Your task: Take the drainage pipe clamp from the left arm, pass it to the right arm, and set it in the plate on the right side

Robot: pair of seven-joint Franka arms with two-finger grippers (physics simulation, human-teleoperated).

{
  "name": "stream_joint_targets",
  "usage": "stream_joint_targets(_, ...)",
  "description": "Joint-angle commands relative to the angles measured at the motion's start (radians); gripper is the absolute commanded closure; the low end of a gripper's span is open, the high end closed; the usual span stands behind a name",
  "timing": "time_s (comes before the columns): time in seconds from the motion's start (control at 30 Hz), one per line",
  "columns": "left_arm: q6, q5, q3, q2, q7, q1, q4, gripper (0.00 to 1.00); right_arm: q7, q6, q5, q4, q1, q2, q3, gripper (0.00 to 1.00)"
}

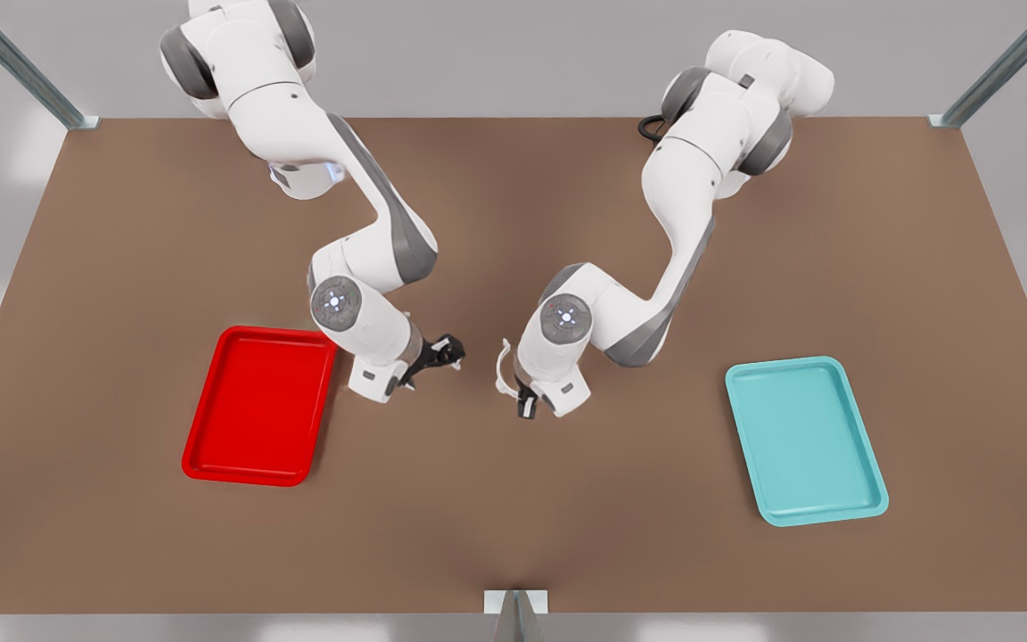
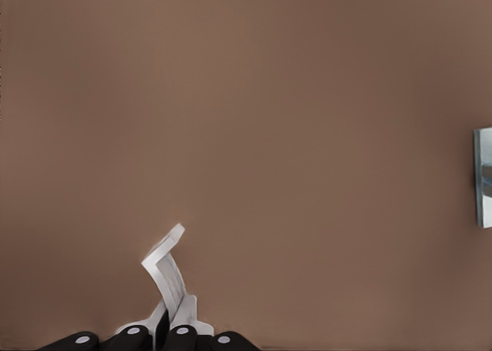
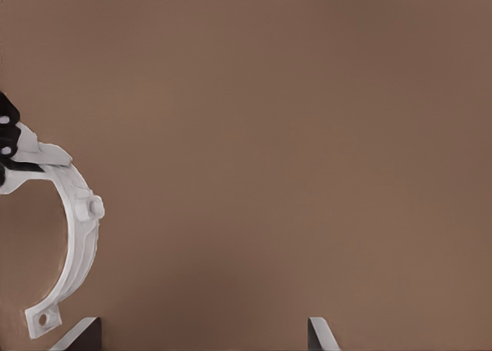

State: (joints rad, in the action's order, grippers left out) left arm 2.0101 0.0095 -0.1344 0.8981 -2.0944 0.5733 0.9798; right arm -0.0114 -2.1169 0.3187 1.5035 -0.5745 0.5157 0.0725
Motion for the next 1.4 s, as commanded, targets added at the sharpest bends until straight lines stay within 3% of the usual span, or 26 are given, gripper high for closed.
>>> stream_joint_targets(0.0,0.055,-0.002,-0.002,0.002,-0.642,0.000,-0.004,0.79,-0.125,-0.115,0.033,-0.002,-0.019,0.015,-0.002,0.00)
stream_joint_targets(1.0,0.098,-0.029,-0.001,0.024,-0.628,0.020,-0.036,0.79,-0.078,-0.127,0.039,-0.003,-0.073,0.130,-0.002,0.02)
stream_joint_targets(1.03,0.098,-0.029,-0.001,0.024,-0.627,0.020,-0.036,0.79,-0.078,-0.127,0.039,-0.005,-0.073,0.130,-0.002,0.13)
stream_joint_targets(1.1,0.099,-0.029,-0.001,0.024,-0.628,0.020,-0.036,0.79,-0.067,-0.127,0.037,-0.003,-0.071,0.132,-0.002,0.45)
stream_joint_targets(1.23,0.095,-0.029,-0.001,0.024,-0.628,0.019,-0.036,0.79,-0.052,-0.127,0.036,-0.009,-0.065,0.132,-0.002,0.79)
stream_joint_targets(1.27,0.095,-0.031,-0.001,0.024,-0.628,0.019,-0.036,0.54,-0.052,-0.127,0.036,-0.009,-0.065,0.132,-0.002,0.79)
stream_joint_targets(1.3,0.095,-0.031,-0.001,0.024,-0.630,0.017,-0.036,0.00,-0.052,-0.127,0.037,-0.011,-0.064,0.132,-0.002,0.79)
stream_joint_targets(1.37,0.095,-0.034,-0.001,0.024,-0.630,0.017,-0.036,0.00,-0.055,-0.127,0.037,-0.014,-0.061,0.132,0.000,0.79)
